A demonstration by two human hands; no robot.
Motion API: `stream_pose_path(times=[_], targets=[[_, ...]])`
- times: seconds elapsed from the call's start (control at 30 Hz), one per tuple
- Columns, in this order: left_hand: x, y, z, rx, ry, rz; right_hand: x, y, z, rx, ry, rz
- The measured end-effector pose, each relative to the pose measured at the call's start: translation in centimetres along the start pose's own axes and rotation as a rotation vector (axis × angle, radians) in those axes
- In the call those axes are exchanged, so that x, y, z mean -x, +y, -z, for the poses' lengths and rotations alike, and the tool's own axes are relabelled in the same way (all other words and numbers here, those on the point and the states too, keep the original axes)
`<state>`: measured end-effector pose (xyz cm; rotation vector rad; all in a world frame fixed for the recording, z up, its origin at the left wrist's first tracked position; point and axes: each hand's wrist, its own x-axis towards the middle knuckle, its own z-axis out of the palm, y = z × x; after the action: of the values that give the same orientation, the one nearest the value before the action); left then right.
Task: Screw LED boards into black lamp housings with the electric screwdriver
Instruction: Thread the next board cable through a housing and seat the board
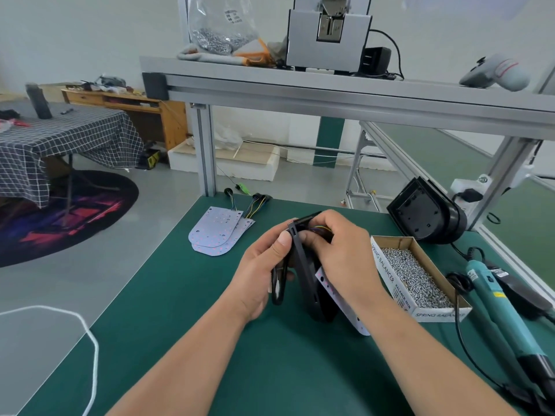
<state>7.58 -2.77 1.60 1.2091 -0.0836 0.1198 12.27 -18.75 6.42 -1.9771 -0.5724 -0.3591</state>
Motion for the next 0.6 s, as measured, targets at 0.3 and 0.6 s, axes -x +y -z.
stream_pose_path(times=[0.3, 0.6], targets=[[0.1, 0.9, -0.2, 0.005, -0.041, 0.019, -0.4, -0.5, 0.9, 0.008, -0.111, 0.016], [0.1, 0.8, -0.1, -0.005, -0.104, -0.010, -0.9, -1.3, 2.3, -0.100, -0.262, 0.035]])
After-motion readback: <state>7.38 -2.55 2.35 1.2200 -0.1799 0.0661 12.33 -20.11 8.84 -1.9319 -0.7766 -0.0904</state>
